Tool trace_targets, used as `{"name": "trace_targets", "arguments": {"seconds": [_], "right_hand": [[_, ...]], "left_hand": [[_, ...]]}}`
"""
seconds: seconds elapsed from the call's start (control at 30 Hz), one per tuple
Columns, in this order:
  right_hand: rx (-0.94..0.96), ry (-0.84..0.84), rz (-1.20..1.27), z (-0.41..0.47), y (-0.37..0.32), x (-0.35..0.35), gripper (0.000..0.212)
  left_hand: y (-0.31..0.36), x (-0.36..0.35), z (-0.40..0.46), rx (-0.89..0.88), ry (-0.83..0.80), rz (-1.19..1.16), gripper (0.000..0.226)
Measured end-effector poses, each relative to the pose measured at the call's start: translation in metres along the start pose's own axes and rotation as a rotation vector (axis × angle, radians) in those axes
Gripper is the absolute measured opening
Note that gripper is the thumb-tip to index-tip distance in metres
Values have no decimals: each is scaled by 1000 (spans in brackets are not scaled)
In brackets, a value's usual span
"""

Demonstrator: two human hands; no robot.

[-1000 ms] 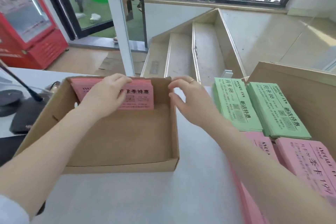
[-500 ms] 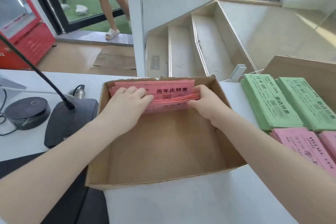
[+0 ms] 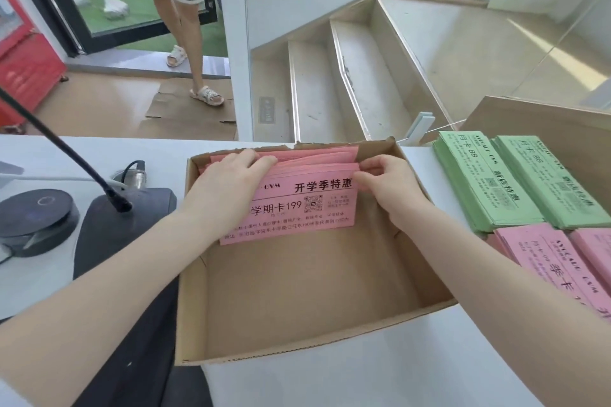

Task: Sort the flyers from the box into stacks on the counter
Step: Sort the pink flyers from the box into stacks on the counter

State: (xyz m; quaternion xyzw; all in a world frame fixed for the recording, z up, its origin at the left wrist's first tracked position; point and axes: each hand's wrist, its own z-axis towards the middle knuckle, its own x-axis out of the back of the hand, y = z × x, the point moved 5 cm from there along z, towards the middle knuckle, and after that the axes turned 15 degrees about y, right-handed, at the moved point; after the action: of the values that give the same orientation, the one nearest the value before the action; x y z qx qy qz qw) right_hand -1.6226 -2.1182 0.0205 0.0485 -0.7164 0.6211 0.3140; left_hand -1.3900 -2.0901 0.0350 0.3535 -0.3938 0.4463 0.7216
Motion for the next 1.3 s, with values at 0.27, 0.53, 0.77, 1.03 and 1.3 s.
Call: {"name": "trace_targets", "arguments": {"seconds": [0.27, 0.53, 0.77, 1.03, 1.3], "right_hand": [[150, -152, -186, -22, 1, -10, 10], [62, -244, 185, -43, -15, 10, 19], [106, -137, 513, -71, -20, 58, 23], [194, -96, 828, -125, -23, 116, 24], [125, -80, 561, -196, 93, 165, 17]], "left_hand": [[11, 0, -3, -195, 137, 87, 76], [15, 22, -3, -56, 100, -125, 23], [8, 63, -22, 414, 160, -641, 16], [85, 93, -85, 680, 217, -1364, 42], [155, 58, -184, 614, 137, -1214, 26]]}}
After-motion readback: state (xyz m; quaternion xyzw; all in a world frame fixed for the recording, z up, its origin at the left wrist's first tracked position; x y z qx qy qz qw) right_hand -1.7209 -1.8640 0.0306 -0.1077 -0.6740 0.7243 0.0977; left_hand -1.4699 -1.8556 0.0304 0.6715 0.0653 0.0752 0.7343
